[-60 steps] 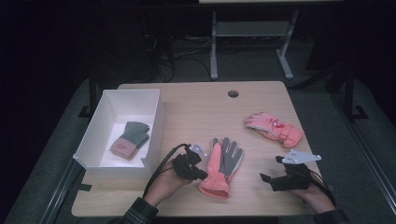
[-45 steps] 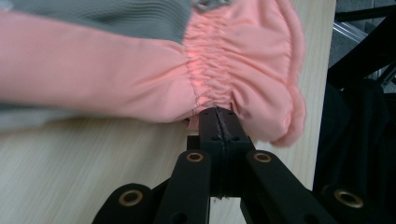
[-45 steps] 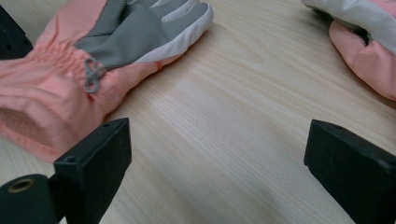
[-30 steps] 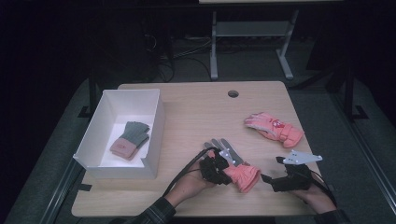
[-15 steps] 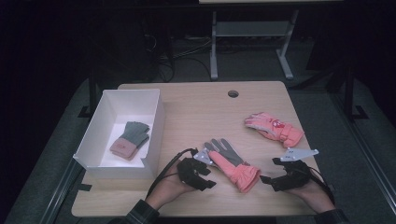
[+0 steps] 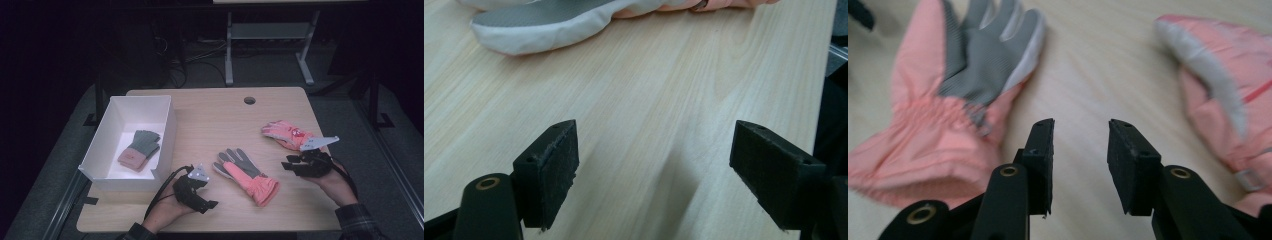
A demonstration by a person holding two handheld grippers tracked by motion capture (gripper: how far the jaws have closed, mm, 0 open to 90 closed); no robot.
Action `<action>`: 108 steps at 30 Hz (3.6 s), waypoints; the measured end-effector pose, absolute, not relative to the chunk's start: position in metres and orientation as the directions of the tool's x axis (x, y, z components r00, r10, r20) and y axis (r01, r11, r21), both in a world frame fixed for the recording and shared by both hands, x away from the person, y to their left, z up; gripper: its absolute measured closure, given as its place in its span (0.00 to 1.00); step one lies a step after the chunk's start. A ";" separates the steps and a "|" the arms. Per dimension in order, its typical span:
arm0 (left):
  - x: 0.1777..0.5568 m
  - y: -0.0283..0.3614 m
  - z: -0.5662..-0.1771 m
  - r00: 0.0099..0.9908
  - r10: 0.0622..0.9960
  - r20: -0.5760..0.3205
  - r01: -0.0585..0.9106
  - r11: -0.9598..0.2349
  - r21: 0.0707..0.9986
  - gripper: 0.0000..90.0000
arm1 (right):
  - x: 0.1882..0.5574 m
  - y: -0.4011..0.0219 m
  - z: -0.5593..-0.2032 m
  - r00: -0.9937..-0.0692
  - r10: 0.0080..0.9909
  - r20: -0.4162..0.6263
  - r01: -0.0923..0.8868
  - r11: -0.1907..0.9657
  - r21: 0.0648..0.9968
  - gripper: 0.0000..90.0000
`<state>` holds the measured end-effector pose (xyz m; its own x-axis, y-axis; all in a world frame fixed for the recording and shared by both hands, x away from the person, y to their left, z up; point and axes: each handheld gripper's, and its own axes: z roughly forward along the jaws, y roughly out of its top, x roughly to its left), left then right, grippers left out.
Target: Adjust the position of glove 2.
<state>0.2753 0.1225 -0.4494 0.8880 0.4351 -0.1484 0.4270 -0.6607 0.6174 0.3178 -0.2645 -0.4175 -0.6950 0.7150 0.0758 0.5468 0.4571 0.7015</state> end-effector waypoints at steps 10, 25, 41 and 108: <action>0.278 0.126 -0.447 0.891 0.433 -0.135 0.418 -0.668 0.616 0.21 | 0.369 -0.279 -0.399 -0.664 0.747 0.044 0.560 0.458 0.691 0.75; 0.279 0.124 -0.449 0.898 0.419 -0.136 0.411 -0.686 0.600 0.21 | 0.411 -0.302 -0.401 -0.644 0.765 -0.004 0.615 0.520 0.593 0.79; 0.279 0.123 -0.451 0.892 0.424 -0.154 0.425 -0.677 0.601 0.21 | 0.423 -0.296 -0.433 -0.662 0.749 -0.001 0.637 0.564 0.525 0.83; 0.279 0.121 -0.450 0.894 0.421 -0.151 0.422 -0.682 0.597 0.22 | 0.303 -0.160 -0.377 -0.839 0.540 0.069 0.432 0.582 0.689 0.93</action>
